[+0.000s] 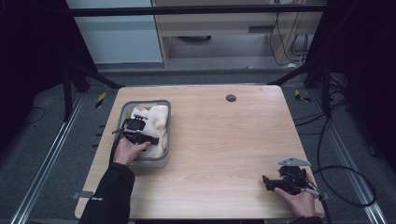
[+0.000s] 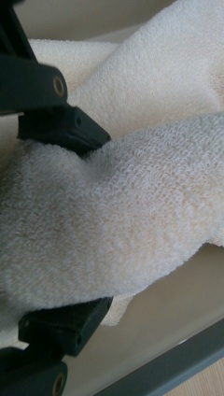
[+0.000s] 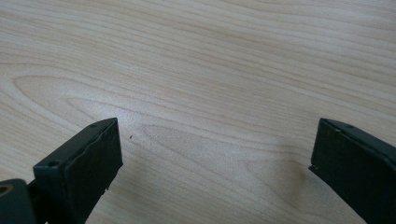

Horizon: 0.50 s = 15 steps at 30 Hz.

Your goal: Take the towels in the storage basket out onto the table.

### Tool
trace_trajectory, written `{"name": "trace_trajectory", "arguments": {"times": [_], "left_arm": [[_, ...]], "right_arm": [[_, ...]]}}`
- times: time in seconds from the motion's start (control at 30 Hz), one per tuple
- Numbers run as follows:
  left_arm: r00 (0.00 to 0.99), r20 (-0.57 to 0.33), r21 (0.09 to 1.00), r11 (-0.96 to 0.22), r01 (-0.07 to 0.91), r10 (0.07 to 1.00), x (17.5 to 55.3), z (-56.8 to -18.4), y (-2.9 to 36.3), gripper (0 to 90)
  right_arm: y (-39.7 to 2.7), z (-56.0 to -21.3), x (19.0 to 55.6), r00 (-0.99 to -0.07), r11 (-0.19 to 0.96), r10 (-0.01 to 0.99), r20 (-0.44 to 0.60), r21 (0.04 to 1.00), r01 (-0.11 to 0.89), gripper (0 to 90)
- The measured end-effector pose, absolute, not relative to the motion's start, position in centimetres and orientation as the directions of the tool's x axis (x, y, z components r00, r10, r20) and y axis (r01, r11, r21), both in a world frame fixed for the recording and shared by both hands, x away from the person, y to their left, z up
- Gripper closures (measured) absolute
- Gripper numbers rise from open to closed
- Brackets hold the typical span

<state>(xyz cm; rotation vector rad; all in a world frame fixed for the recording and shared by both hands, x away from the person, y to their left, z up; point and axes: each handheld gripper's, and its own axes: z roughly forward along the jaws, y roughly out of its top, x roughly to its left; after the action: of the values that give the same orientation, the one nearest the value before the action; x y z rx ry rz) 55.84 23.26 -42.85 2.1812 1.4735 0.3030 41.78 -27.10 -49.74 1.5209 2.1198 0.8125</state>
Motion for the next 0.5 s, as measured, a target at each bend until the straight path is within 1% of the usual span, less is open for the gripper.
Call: {"name": "trace_trajectory", "arguments": {"times": [0.17, 0.5], "left_arm": [[0.384, -0.084, 0.505, -0.293, 0.812, 0.92, 55.81, -42.8, 23.34, 39.6], [0.36, -0.074, 0.518, -0.272, 0.811, 0.93, 55.47, -42.21, 23.38, 53.3]], "right_arm": [[-27.1, -49.76, 41.79, -0.324, 0.237, 0.946, 0.008, 0.664, 0.709, 2.0], [-27.09, -49.78, 41.82, -0.323, 0.237, 0.946, 0.009, 0.661, 0.712, 2.0]]}}
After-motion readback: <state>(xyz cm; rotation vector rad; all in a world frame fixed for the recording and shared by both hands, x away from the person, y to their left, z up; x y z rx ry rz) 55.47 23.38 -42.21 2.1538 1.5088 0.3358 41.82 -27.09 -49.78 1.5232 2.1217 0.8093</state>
